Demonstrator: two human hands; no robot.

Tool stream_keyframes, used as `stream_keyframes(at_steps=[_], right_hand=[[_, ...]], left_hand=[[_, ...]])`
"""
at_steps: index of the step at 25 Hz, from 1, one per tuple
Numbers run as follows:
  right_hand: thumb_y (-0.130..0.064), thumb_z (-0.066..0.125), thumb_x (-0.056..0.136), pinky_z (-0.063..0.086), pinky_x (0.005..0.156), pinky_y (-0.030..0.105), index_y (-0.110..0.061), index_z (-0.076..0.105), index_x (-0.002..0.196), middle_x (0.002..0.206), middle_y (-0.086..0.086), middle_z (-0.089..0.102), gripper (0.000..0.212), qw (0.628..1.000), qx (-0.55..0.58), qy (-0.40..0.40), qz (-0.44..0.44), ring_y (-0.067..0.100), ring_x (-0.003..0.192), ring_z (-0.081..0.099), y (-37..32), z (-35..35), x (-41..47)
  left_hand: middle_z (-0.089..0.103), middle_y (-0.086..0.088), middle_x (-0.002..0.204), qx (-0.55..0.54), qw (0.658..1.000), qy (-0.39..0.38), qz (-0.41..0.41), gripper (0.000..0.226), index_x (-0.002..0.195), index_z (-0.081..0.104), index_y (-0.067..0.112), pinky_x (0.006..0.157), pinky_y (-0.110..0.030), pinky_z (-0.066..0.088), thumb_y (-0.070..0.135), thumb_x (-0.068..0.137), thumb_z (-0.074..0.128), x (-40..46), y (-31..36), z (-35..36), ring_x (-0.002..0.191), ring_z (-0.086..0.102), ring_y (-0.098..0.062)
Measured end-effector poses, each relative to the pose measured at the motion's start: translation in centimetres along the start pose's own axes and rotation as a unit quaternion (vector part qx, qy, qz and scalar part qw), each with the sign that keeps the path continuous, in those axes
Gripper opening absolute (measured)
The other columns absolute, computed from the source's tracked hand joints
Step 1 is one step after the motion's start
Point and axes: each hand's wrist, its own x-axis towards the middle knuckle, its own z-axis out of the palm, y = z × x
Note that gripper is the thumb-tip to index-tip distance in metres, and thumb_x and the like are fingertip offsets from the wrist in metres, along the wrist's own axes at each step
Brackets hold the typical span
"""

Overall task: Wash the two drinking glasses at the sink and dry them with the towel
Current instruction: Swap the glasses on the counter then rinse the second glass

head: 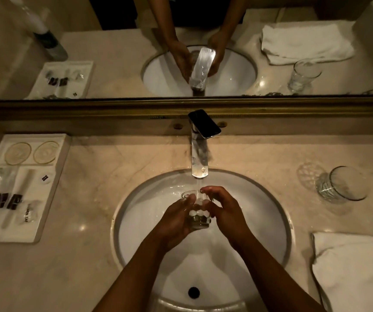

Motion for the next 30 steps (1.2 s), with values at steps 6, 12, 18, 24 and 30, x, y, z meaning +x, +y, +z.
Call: stream_keyframes(at_steps=[6, 12, 18, 24, 30], right_hand=[[-0.038, 0.048, 0.103, 0.042, 0.061, 0.027, -0.019, 0.073, 0.094, 0.073, -0.004, 0.062, 0.033, 0.993, 0.011, 0.107, -0.053, 0.007, 0.064, 0.053, -8.4, -2.6, 4.6], [-0.01, 0.047, 0.099, 0.032, 0.047, 0.023, -0.004, 0.066, 0.103, 0.075, 0.006, 0.064, 0.02, 0.993, 0.111, 0.029, -0.014, 0.012, 0.056, 0.046, -13.3, -1.8, 6.2], [-0.029, 0.044, 0.105, 0.034, 0.051, 0.024, -0.014, 0.066, 0.102, 0.075, 0.007, 0.061, 0.027, 0.989, 0.141, 0.04, -0.011, 0.012, 0.055, 0.047, -13.7, -0.9, 5.0], [-0.029, 0.046, 0.105, 0.034, 0.048, 0.026, -0.001, 0.066, 0.106, 0.071, 0.004, 0.058, 0.034, 0.994, 0.067, 0.089, 0.002, 0.012, 0.054, 0.044, -12.9, -0.9, 4.4], [-0.048, 0.038, 0.104, 0.042, 0.058, 0.029, -0.008, 0.068, 0.093, 0.078, 0.007, 0.065, 0.051, 0.997, -0.019, 0.074, 0.021, 0.016, 0.065, 0.053, -12.5, -0.2, 2.8]], left_hand=[[0.065, -0.018, 0.132, 0.05, 0.989, 0.08, 0.117, 0.075, 0.134, 0.055, 0.02, 0.096, -0.051, 0.058, 0.013, 0.067, 0.089, -1.5, 2.0, -0.5, 0.115, 0.069, -0.034], [0.061, -0.008, 0.128, 0.125, 0.965, 0.11, 0.2, 0.081, 0.135, 0.051, 0.03, 0.09, -0.044, 0.062, 0.005, 0.07, 0.091, -3.9, 3.8, -0.1, 0.108, 0.072, -0.027], [0.065, -0.004, 0.126, 0.143, 0.956, 0.133, 0.22, 0.086, 0.136, 0.053, 0.029, 0.092, -0.041, 0.061, 0.013, 0.063, 0.096, -5.7, 4.0, -1.3, 0.115, 0.068, -0.021], [0.067, 0.001, 0.124, 0.165, 0.953, 0.129, 0.221, 0.076, 0.133, 0.054, 0.03, 0.09, -0.037, 0.062, 0.011, 0.07, 0.093, -6.7, 3.9, -1.3, 0.11, 0.067, -0.014], [0.067, -0.007, 0.122, 0.176, 0.953, 0.129, 0.211, 0.071, 0.134, 0.053, 0.021, 0.082, -0.029, 0.061, 0.008, 0.075, 0.089, -7.8, 5.2, -1.8, 0.107, 0.068, -0.02]])
